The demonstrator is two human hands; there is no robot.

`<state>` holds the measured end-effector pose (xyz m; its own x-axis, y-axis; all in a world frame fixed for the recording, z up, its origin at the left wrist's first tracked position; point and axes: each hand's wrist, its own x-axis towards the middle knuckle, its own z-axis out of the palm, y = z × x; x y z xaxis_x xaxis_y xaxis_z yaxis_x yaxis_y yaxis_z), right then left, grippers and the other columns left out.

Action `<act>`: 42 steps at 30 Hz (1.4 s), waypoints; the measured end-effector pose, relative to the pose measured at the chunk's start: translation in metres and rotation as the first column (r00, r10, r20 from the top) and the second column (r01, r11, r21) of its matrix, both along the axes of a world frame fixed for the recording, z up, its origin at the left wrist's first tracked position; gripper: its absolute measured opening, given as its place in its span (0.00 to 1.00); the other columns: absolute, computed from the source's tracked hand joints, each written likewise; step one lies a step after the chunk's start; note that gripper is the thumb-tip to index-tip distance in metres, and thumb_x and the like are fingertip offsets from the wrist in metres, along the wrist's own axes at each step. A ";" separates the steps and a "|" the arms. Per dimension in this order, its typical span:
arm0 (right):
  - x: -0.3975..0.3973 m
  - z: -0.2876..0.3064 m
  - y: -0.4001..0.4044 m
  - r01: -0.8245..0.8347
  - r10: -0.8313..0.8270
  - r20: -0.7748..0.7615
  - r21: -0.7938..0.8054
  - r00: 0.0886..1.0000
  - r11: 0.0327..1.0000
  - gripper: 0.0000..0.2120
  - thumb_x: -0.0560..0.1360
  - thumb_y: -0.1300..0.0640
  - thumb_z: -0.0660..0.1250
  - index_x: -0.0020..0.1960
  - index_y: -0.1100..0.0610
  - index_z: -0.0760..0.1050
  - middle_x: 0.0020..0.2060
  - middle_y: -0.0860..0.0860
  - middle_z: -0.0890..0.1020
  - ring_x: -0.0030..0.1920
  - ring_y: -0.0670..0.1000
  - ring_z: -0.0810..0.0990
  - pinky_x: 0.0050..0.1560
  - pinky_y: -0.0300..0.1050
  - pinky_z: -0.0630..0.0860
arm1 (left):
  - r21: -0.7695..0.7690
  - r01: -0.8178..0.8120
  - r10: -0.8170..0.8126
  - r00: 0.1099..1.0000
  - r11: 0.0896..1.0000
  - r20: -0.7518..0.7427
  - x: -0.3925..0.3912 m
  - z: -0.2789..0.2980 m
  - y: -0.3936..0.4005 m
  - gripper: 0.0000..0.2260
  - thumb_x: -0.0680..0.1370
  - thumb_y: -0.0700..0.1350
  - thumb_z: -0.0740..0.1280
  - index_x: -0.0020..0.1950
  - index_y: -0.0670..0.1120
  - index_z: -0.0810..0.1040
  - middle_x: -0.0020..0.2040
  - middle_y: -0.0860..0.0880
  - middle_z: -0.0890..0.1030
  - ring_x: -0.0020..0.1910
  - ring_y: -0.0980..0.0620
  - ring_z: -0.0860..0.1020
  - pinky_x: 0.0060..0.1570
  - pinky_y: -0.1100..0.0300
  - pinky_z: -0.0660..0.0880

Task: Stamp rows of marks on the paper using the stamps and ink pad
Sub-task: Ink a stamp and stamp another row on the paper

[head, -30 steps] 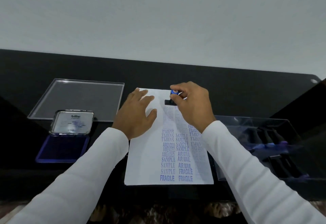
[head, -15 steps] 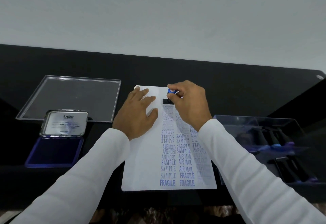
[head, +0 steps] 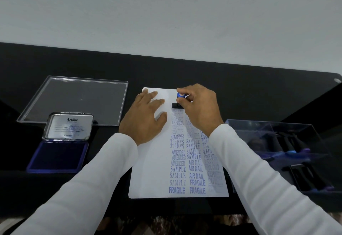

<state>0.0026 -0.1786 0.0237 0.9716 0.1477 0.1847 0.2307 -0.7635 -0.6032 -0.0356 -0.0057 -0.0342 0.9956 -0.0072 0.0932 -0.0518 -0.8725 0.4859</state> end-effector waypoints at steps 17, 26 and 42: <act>-0.001 0.000 -0.001 -0.006 0.007 -0.010 0.020 1.000 1.000 0.14 0.76 0.55 0.72 0.61 0.53 0.81 0.55 0.49 0.82 0.49 0.47 0.81 0.57 0.43 0.80 | 0.013 -0.006 0.006 1.000 1.000 -0.019 0.001 -0.001 0.000 0.23 0.81 0.61 0.60 0.75 0.56 0.69 0.80 0.54 0.60 0.81 0.49 0.52 0.76 0.47 0.58; 0.001 -0.002 -0.002 -0.007 0.007 0.006 0.009 1.000 1.000 0.15 0.76 0.53 0.72 0.63 0.52 0.81 0.57 0.49 0.82 0.50 0.46 0.80 0.58 0.43 0.79 | 0.025 -0.005 0.006 1.000 1.000 -0.021 0.001 -0.001 0.000 0.24 0.81 0.61 0.60 0.76 0.56 0.69 0.80 0.54 0.60 0.81 0.49 0.52 0.76 0.48 0.57; 0.001 -0.003 -0.003 -0.013 0.013 0.005 0.038 1.000 0.999 0.14 0.76 0.53 0.72 0.61 0.53 0.82 0.55 0.48 0.82 0.48 0.46 0.79 0.56 0.42 0.79 | 0.014 -0.001 0.001 1.000 1.000 -0.015 0.001 -0.001 0.000 0.23 0.81 0.60 0.60 0.75 0.55 0.69 0.80 0.53 0.61 0.81 0.48 0.53 0.76 0.48 0.56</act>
<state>0.0035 -0.1817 0.0206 0.9687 0.1531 0.1952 0.2435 -0.7369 -0.6306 -0.0348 -0.0054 -0.0356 0.9969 -0.0074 0.0780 -0.0437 -0.8790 0.4748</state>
